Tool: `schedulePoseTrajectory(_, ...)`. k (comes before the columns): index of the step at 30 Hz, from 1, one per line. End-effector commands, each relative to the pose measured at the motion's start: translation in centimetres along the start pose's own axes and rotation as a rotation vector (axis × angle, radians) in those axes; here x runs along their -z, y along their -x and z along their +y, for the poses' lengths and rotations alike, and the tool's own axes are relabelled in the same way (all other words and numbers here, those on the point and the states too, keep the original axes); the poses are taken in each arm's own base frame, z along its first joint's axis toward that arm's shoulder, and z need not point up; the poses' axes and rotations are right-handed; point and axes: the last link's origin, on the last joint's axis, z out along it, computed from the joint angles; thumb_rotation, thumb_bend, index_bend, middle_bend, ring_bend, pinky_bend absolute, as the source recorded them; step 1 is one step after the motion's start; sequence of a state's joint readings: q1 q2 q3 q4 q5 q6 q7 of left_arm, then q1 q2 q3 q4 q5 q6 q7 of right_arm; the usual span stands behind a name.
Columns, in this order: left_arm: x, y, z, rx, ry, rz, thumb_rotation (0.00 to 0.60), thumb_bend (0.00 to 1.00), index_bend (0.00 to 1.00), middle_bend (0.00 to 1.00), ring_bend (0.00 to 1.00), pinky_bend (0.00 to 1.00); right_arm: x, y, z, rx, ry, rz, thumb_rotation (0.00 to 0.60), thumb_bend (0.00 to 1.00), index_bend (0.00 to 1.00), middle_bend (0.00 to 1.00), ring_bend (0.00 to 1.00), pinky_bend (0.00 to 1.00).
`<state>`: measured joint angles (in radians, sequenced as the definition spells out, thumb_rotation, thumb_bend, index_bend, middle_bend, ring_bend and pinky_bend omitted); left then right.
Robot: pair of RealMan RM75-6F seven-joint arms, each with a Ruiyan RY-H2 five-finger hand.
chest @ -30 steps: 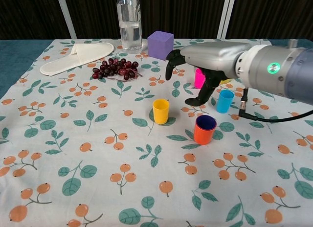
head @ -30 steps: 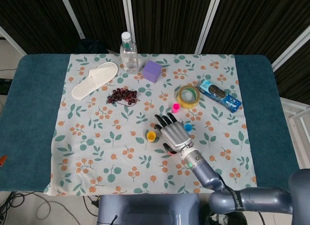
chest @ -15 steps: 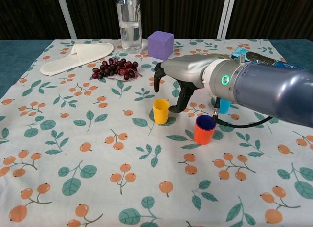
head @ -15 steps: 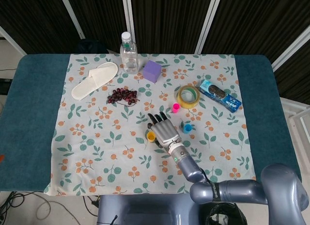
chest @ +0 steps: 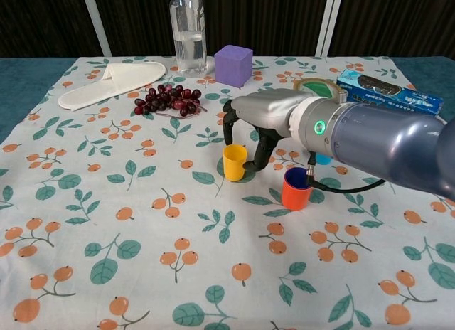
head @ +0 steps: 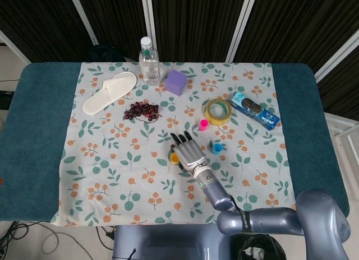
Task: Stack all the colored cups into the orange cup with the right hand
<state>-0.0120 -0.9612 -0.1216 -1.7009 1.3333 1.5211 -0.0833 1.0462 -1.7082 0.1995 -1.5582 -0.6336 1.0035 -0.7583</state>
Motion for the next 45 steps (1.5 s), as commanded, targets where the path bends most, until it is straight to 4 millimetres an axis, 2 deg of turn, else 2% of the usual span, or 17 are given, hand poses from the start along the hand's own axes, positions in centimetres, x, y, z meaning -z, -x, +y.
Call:
schedulePoseTrajectory(1,0.0,0.0,0.0,0.001,0.0,0.0,0.6,0.12,0.36,0.97,0.88,0.78,-0.1,0.2,0.0,0.001,0.002,-0.002,0.6,0.39,0.37,0.0,0.13,0.04)
schedulePoseTrajectory(22,0.0,0.0,0.1,0.0,0.003,-0.003,0.6,0.12,0.36,0.97,0.88,0.78,-0.6,0.5,-0.2,-0.012,0.013,0.01,0.6,0.39,0.47,0.01,0.15,0.06)
schedulePoseTrajectory(31,0.0,-0.1,0.0,0.002,-0.001,-0.001,0.6,0.12,0.36,0.97,0.88,0.78,-0.5,0.2,-0.3,-0.027,0.009,0.017,0.6,0.39,0.48,0.01,0.15,0.07)
schedulePoseTrajectory(39,0.0,-0.1,-0.1,0.001,-0.004,0.0,0.6,0.12,0.36,0.97,0.88,0.78,0.5,-1.9,0.2,-0.067,0.005,0.033,0.6,0.39,0.48,0.01,0.15,0.07)
schedulePoseTrajectory(45,0.1,-0.2,0.0,0.001,-0.001,0.005,0.6,0.12,0.36,0.97,0.88,0.78,3.1,-3.9,1.9,-0.041,0.013,0.051,0.6,0.39,0.48,0.01,0.15,0.07)
